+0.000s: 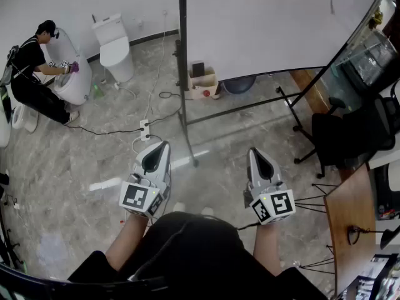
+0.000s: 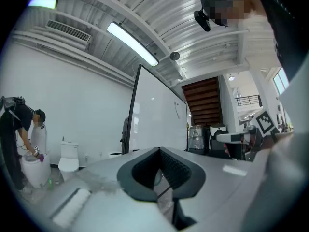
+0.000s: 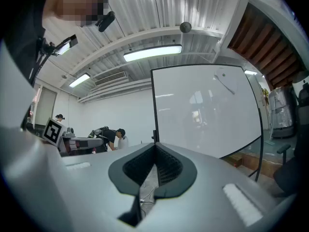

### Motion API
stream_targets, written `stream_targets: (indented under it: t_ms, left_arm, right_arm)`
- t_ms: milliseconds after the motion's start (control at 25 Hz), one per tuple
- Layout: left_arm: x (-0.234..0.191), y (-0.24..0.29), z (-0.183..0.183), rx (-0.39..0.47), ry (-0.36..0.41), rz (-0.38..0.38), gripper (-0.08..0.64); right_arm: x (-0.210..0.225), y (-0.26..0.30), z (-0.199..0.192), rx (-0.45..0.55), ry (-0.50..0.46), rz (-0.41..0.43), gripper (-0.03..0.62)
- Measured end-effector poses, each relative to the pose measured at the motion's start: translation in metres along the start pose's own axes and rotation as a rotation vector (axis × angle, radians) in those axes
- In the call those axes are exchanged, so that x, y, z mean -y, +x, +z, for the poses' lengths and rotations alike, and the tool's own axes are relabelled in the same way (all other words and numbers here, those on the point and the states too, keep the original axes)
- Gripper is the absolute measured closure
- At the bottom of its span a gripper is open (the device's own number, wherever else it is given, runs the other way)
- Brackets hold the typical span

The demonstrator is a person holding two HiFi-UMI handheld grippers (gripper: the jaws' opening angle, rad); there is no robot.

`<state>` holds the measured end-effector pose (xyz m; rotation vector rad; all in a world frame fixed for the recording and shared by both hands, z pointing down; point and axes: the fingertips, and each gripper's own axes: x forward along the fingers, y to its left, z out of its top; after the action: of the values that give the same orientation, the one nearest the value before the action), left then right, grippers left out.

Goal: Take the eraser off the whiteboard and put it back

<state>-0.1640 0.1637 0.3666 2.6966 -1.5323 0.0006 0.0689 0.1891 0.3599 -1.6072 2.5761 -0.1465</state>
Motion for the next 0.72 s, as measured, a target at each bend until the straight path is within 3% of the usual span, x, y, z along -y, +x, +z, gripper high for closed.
stream_targets:
  t_ms: [720]
  left_arm:
    - [0.039,0.014,-0.01,0.002,-0.002,0.001,0.554]
  right_arm:
    - [0.026,-0.012,-0.009,-0.017,0.015,0.034,0.583]
